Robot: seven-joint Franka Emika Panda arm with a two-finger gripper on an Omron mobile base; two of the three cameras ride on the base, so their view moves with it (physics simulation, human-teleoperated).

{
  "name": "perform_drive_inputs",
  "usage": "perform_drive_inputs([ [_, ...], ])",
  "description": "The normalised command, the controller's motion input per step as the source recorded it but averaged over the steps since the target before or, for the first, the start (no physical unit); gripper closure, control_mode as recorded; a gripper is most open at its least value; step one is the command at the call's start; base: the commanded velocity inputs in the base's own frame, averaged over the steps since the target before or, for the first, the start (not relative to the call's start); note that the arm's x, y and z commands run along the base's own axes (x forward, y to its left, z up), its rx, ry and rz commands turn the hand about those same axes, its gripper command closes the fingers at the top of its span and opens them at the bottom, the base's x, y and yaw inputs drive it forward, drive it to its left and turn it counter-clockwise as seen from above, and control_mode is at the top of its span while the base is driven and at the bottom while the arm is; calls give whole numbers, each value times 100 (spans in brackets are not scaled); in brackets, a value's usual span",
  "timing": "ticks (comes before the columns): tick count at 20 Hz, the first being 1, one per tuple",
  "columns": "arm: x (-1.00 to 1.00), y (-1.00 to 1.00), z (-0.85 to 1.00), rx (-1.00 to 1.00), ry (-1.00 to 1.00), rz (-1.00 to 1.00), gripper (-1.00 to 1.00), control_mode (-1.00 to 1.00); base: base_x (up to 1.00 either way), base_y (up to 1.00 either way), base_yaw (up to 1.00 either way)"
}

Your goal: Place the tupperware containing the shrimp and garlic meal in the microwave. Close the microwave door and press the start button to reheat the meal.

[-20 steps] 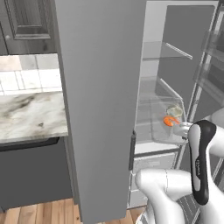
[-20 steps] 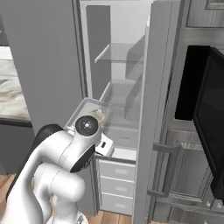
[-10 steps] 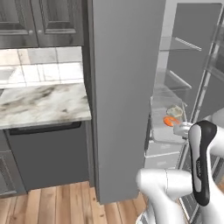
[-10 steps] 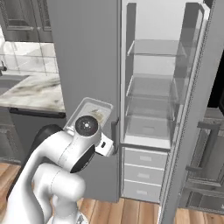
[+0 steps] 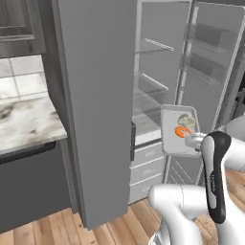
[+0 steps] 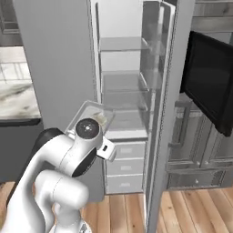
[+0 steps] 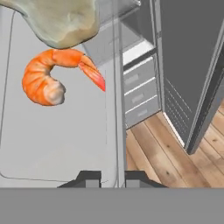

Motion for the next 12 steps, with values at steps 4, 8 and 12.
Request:
perform_drive_inputs([
  [4, 0, 0, 0, 0, 0, 0, 100, 100, -41, -6, -61],
  [8, 0, 0, 0, 0, 0, 0, 100, 100, -34, -6, -61],
  [12, 0, 0, 0, 0, 0, 0, 100, 100, -6, -32, -60],
])
